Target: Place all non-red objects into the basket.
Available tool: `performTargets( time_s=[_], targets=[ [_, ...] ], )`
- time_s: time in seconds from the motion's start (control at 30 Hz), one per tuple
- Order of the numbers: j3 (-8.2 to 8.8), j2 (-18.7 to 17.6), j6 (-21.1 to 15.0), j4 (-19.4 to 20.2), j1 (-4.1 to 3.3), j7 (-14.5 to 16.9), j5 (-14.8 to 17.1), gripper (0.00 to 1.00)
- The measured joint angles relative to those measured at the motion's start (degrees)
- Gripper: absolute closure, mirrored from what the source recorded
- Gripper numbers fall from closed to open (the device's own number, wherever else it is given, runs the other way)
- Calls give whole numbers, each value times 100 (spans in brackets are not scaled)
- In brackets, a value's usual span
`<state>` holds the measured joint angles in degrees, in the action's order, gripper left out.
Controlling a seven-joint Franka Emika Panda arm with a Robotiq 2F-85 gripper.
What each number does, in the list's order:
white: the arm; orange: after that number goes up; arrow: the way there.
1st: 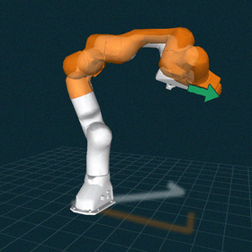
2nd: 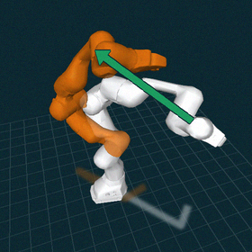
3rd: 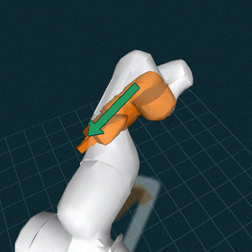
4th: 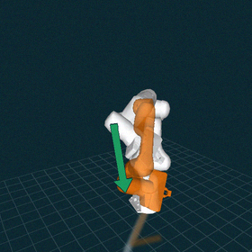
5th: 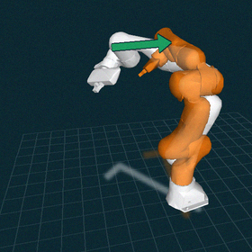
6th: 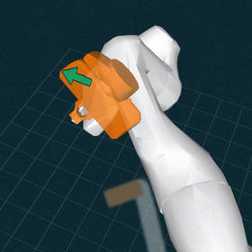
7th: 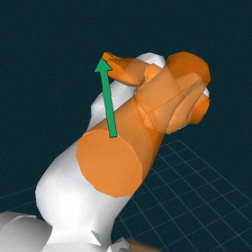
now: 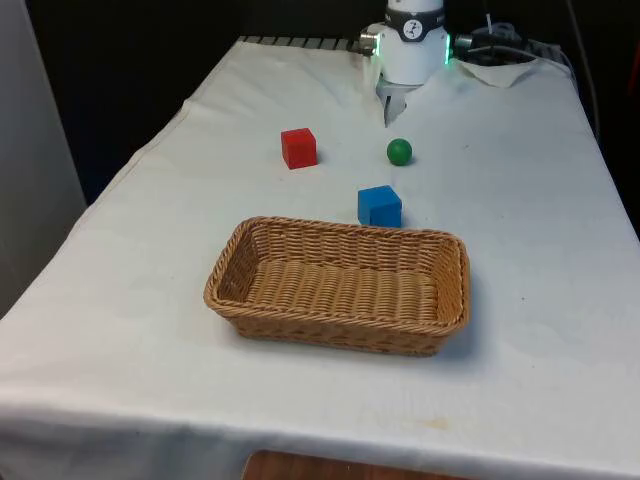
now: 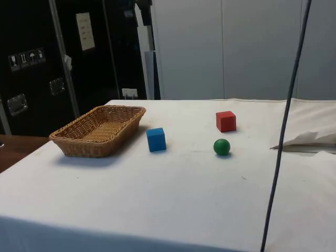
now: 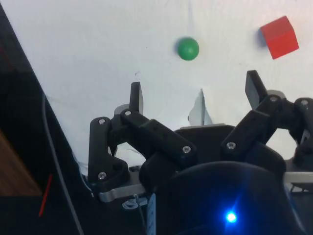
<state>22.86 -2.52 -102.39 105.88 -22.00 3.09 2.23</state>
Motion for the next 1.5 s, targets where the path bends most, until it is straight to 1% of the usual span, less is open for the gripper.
performTargets(
  time_s=[0.1, 0.27, 0.3, 0.33, 0.47, 0.5, 0.6, 0.77, 0.8, 0.87, 0.97, 1.0, 1.1, 1.23, 1.4, 1.43, 1.5],
  targets=[
    [-11, 40, 0, 40, 0, -11, -34, 0],
    [-57, 281, -17, 286, 0, -86, -189, 0],
    [-57, 281, -17, 286, 0, -86, -189, 0],
    [-74, 390, -34, 401, 0, -115, -252, 0],
    [-97, 596, -109, 630, 0, -160, -372, 0],
    [-115, 705, -138, 745, 0, -189, -430, 0],
    [-126, 808, -160, 848, 0, -212, -493, 0],
    [-149, 1060, -258, 1123, 0, -269, -625, 0],
    [-155, 1157, -281, 1220, 0, -292, -682, 0],
    [-160, 1209, -298, 1272, 0, -304, -705, 0],
    [-183, 1364, -338, 1432, 0, -338, -768, 0],
    [-195, 1478, -361, 1541, 0, -367, -814, 0],
    [-206, 1644, -418, 1725, 0, -390, -848, 0],
    [-212, 1759, -470, 1851, 0, -407, -877, 0],
    [-223, 2103, -579, 2229, 0, -447, -945, 0],
    [-223, 2103, -579, 2229, 0, -447, -945, 0],
    [-229, 2217, -619, 2355, 0, -458, -963, 0]
  ],
)
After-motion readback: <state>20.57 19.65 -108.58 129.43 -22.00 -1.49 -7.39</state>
